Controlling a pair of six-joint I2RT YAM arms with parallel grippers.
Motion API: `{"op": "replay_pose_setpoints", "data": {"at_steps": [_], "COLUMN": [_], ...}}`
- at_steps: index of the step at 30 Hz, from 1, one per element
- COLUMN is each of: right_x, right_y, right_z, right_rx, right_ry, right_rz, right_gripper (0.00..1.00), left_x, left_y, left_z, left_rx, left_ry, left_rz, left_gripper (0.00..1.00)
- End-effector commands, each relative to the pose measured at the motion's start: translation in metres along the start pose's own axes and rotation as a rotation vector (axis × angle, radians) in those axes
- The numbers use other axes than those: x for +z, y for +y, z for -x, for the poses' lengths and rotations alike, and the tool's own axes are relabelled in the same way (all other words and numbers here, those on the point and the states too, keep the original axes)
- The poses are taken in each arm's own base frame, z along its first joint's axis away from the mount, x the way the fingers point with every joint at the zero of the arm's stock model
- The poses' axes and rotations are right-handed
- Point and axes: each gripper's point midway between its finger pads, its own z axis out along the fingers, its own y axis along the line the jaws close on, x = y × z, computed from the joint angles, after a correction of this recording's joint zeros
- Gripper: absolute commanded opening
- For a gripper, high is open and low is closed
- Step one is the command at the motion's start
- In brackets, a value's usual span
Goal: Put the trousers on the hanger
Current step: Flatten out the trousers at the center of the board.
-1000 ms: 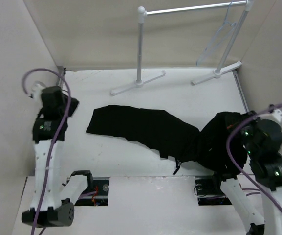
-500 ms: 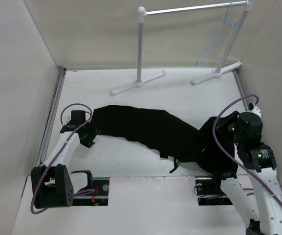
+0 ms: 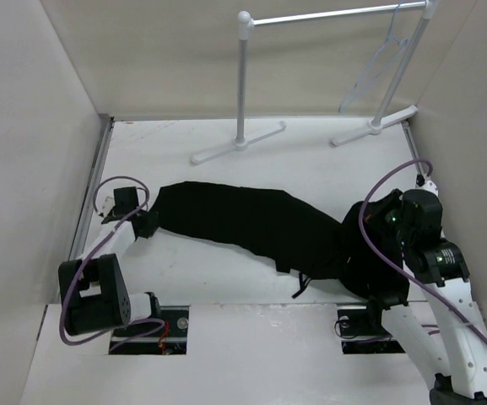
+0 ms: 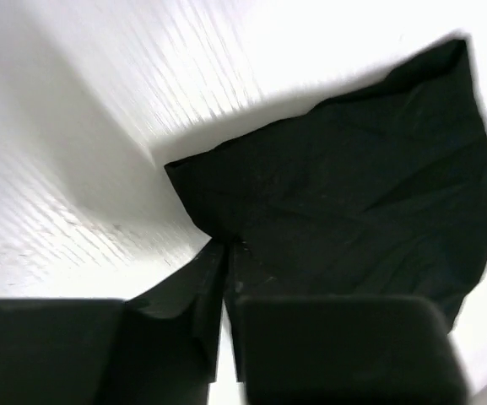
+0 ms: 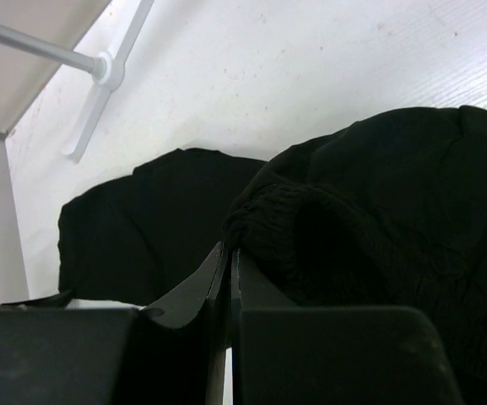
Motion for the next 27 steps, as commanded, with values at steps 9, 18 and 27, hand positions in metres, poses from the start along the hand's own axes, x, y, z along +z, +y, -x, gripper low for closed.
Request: {"op": "replay_pose_setpoints", "data": {"at_steps": [9,18,27], "right_x": [-0.021,0.024,0.128], "right_y": [-0.013,-0.002,-0.027], "right_z": [0.001,0.079,0.164], "right_rx": [-0.015,0.085,0.190], "right_ry": [-0.038,-0.195,-0.272], "right_rz": [-0.016,-0.083,-0.193], "right_gripper": [0.05,0.04,0.05], "left_x": [-0.154,-0.264,-0.187], "left_y": [-0.002,-0.097,-0.192], "left_z": [0.079,0.145,0.213], "left_rx": [-0.058,-0.013,-0.039], "left_ry": [-0.359,-0.574,-0.599], "left_rz": [-0.088,-0.262,-0.244], "left_gripper": [0.00,0.01,0.01]}}
